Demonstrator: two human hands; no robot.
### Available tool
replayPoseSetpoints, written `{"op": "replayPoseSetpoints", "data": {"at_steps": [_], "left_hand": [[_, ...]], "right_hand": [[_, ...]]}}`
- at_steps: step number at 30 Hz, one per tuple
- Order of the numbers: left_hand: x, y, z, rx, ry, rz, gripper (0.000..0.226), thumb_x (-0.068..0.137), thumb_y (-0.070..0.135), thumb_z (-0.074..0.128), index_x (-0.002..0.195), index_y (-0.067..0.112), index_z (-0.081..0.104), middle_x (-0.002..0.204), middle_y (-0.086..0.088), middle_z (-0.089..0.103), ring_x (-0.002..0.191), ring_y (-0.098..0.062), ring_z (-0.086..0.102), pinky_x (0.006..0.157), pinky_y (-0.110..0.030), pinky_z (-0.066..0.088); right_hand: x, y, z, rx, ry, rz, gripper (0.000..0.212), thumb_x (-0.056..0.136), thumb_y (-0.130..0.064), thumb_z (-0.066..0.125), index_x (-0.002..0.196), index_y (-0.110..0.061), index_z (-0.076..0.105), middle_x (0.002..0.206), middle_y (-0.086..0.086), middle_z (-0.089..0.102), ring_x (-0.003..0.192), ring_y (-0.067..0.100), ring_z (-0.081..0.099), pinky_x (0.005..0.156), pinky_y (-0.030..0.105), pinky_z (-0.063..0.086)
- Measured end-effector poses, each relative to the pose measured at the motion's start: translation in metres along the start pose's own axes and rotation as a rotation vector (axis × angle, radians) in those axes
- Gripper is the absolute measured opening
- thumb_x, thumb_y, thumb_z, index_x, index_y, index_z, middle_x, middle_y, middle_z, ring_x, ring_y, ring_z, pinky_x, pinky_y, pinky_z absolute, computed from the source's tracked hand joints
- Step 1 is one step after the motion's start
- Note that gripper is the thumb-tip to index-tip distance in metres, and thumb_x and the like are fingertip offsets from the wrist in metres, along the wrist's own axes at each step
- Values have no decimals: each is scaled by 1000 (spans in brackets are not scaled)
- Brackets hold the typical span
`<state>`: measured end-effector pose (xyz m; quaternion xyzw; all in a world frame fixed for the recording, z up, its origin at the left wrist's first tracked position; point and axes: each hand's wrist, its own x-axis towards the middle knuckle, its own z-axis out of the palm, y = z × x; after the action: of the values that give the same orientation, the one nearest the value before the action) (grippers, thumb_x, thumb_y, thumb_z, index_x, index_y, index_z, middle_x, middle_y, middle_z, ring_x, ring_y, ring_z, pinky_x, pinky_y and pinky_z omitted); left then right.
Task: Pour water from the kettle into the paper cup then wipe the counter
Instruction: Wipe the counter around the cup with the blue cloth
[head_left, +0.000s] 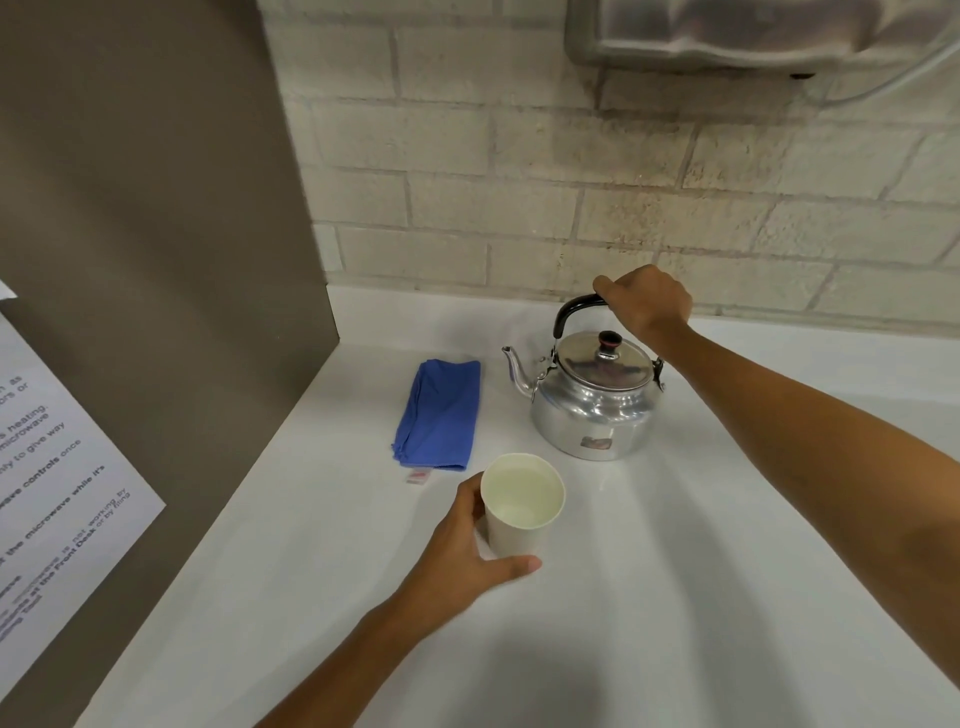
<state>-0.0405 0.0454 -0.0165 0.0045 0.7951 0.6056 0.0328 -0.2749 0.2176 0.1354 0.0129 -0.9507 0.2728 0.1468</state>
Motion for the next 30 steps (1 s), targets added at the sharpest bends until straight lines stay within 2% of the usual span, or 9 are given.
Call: {"op": "replayPoseSetpoints", "data": {"at_steps": [3,6,9,14,17,19,22,26,30], "left_hand": [[-4,-1,-9,71,-29,-3,83,56,45,83,115,59,27,128,29,41,118,11,41,84,-5,42],[-11,-4,-33,191,-53,18,90,58,49,81,124,58,20,135,32,33,125,15,30,98,-10,30],[-10,-5,-68,284,3,49,86,65,44,78,132,47,24,134,30,32,119,23,29,94,2,24],[34,10,-107,477,195,100,62,82,24,67,135,14,36,138,2,39,127,-14,36,98,-19,26],[65,19,-100,611,190,161,54,89,21,57,136,7,36,144,-10,39,132,-24,36,107,-27,28],[85,21,-87,718,169,194,51,92,21,52,138,6,35,145,-13,38,133,-27,35,110,-31,25],[113,20,-67,817,174,161,53,95,24,43,142,6,25,151,-13,28,138,-28,26,115,-35,20],[142,7,-59,953,162,-57,62,98,35,31,145,6,3,157,-15,5,144,-30,4,118,-39,8],[153,-5,-53,1026,226,-175,61,98,38,22,145,5,1,156,-19,2,143,-34,1,118,-42,7]], "right_hand": [[-10,-2,-2,39,49,-52,44,89,-44,43,68,-10,60,60,5,54,64,24,50,58,28,35],[-35,-4,-8,238,338,-64,35,92,-38,44,102,-8,58,103,13,62,102,29,51,90,39,35],[-83,2,-7,414,527,-31,31,83,-25,51,106,-4,54,110,15,58,105,29,48,92,36,33],[-173,34,33,252,123,25,25,79,-9,57,100,2,55,106,24,55,102,39,46,86,42,34],[-215,45,57,66,-108,-58,29,82,-11,59,110,-3,56,113,18,57,106,35,47,91,40,36],[-232,50,67,-80,-170,-139,35,90,-24,49,122,-9,50,127,12,52,117,29,44,101,37,35],[-238,56,73,-221,-270,-147,50,97,-39,25,142,-18,26,154,7,24,142,25,17,118,39,15],[-238,56,75,-284,-340,-129,58,96,-45,12,148,-21,2,159,5,-2,145,23,-6,118,39,-1],[-237,55,79,-301,-350,-110,59,95,-45,12,147,-22,-6,158,5,-11,144,21,-14,117,38,-7]]}}
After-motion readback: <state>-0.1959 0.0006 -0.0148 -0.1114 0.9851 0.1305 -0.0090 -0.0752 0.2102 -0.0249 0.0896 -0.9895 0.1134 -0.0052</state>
